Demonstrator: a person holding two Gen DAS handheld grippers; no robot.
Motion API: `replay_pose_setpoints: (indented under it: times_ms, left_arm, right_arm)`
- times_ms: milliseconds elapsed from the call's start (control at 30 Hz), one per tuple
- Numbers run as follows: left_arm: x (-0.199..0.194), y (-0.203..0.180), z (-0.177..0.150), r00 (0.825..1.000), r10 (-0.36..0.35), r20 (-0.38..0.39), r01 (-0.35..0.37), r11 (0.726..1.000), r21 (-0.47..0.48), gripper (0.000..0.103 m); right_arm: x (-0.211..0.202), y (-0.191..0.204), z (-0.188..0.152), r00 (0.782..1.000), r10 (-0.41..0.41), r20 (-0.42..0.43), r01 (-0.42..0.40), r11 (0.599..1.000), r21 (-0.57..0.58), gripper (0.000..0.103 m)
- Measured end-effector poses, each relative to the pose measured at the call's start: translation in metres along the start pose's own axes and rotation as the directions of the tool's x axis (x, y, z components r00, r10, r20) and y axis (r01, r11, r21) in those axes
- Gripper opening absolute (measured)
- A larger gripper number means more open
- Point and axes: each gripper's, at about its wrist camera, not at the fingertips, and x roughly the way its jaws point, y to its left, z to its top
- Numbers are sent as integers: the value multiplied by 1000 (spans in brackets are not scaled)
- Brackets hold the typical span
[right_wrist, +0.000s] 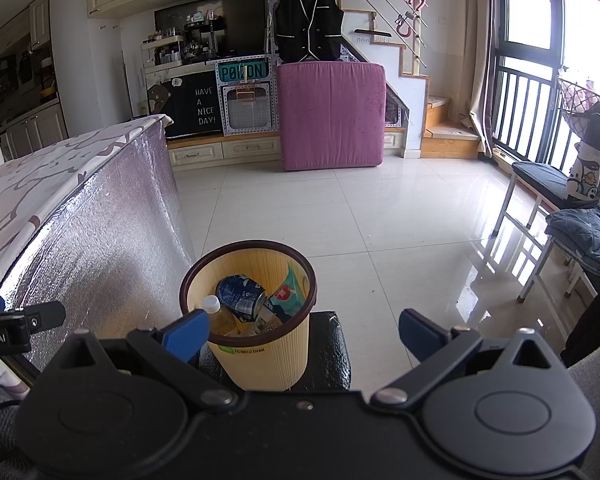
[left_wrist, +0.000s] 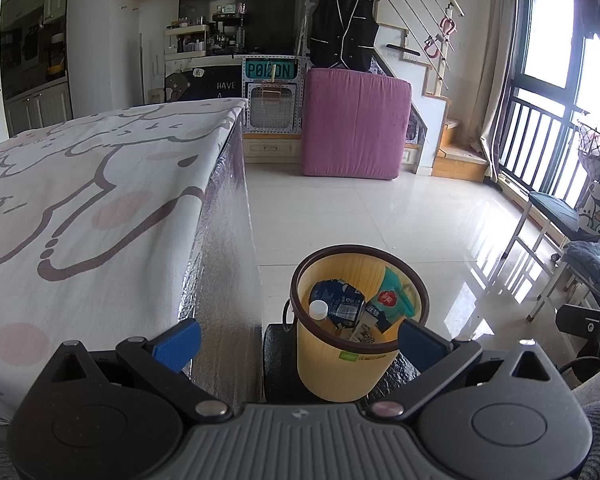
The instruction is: Collect trash
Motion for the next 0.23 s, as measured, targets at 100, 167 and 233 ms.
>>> replay_pose_setpoints:
  times_ms: [100,167,233]
  left_arm:
    - [0,2,1,1000,1,0,-1,1000,3,103]
    - [0,2,1,1000,2,-2,-2,1000,3,103]
    - [0,3,1,1000,1,-3,-1,1000,3,103]
  right_arm:
    - [0,0,0,1000,0,0,0,1000,0,102]
    - [0,0,0,1000,0,0,0,1000,0,102]
    - [0,0,0,1000,0,0,0,1000,0,102]
